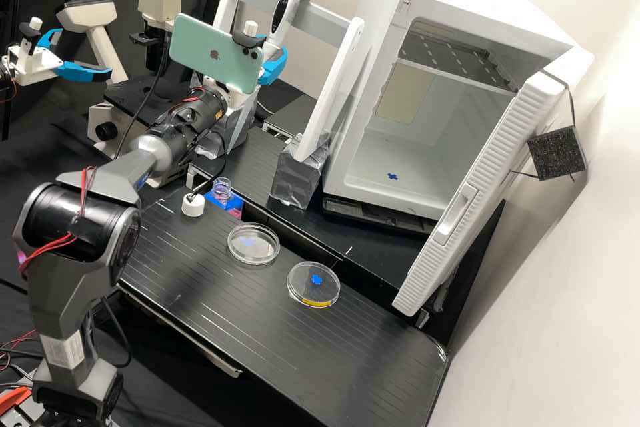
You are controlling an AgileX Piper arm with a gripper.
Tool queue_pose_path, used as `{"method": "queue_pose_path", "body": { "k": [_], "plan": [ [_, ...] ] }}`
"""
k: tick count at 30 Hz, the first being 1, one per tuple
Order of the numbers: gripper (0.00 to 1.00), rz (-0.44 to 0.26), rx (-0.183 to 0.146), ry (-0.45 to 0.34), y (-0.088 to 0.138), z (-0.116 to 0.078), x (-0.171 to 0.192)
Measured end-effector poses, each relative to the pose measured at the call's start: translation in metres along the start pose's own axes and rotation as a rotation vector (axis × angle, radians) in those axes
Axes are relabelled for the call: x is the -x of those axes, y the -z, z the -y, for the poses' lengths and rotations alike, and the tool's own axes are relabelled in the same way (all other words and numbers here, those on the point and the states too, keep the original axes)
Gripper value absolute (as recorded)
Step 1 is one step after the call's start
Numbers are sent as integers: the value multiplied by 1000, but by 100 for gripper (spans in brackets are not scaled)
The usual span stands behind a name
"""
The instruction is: Use the pipette
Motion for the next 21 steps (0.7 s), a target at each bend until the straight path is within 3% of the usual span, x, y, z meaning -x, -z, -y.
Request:
{"method": "queue_pose_path", "body": {
  "k": [2, 10, 21],
  "plan": [
    [100, -3, 25, -3, 1, 0, -2],
    [100, 13, 50, -21, -1, -2, -10],
    [100, 47, 34, -40, -3, -4, -21]
  ]
}}
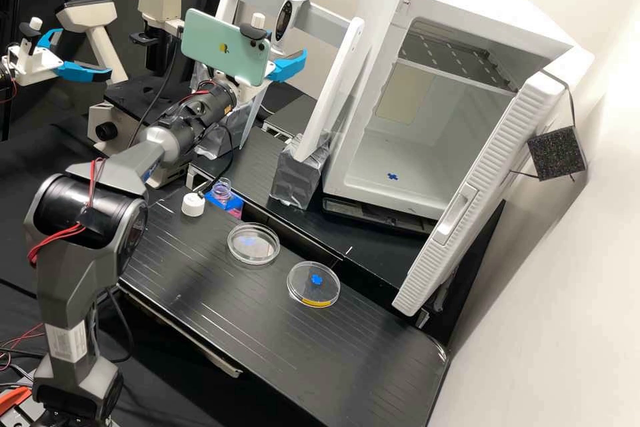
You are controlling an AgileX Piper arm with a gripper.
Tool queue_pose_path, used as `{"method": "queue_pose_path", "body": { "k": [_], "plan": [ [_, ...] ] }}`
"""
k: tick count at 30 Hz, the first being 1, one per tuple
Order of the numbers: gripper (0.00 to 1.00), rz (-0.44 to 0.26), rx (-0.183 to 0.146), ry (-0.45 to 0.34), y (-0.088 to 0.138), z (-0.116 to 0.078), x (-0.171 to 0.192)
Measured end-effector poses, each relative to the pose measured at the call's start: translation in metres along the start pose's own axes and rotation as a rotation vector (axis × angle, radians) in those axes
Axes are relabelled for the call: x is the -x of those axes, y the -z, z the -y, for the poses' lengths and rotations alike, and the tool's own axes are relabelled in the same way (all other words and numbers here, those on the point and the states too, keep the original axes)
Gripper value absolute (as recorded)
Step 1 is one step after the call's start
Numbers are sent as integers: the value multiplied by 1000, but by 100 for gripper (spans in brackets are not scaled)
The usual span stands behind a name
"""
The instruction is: Use the pipette
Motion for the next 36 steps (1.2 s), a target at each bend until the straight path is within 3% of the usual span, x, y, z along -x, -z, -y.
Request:
{"method": "queue_pose_path", "body": {
  "k": [14, 18, 19, 21, 24, 36],
  "plan": [
    [100, 17, -7, 98, -1, 11, -7],
    [100, 23, -30, 110, -2, 14, -8],
    [0, 24, -36, 115, -2, 15, -9],
    [0, 21, -47, 120, -1, 15, -9],
    [0, 14, -32, 127, -2, 16, -11],
    [0, 24, -40, 127, -6, 17, -13]
  ]
}}
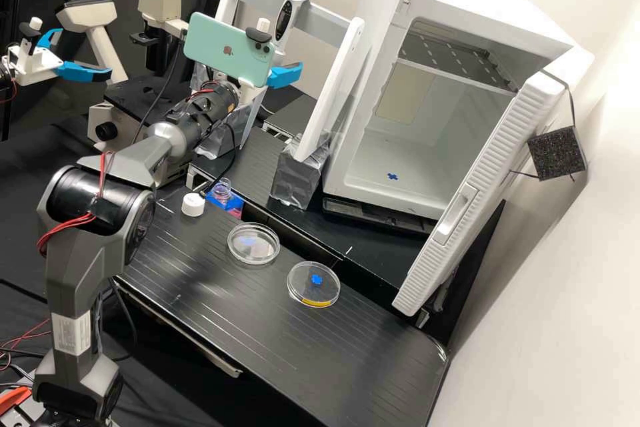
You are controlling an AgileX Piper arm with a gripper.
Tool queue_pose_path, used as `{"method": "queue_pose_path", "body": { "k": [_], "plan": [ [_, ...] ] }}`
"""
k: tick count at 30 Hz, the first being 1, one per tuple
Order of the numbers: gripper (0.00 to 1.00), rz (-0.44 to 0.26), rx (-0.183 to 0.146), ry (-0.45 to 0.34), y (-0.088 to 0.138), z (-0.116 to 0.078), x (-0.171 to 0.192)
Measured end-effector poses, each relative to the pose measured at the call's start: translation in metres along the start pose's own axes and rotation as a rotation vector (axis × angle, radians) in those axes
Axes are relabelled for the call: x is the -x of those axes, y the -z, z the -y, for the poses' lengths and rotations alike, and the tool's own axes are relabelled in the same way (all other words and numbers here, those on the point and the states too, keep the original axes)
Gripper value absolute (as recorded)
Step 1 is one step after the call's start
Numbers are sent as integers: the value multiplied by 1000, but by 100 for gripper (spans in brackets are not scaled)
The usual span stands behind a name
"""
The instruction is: Use the pipette
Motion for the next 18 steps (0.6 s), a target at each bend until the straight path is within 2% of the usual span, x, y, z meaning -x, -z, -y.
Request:
{"method": "queue_pose_path", "body": {
  "k": [18],
  "plan": [
    [0, 5, 2, 5, -2, 3, -2]
  ]
}}
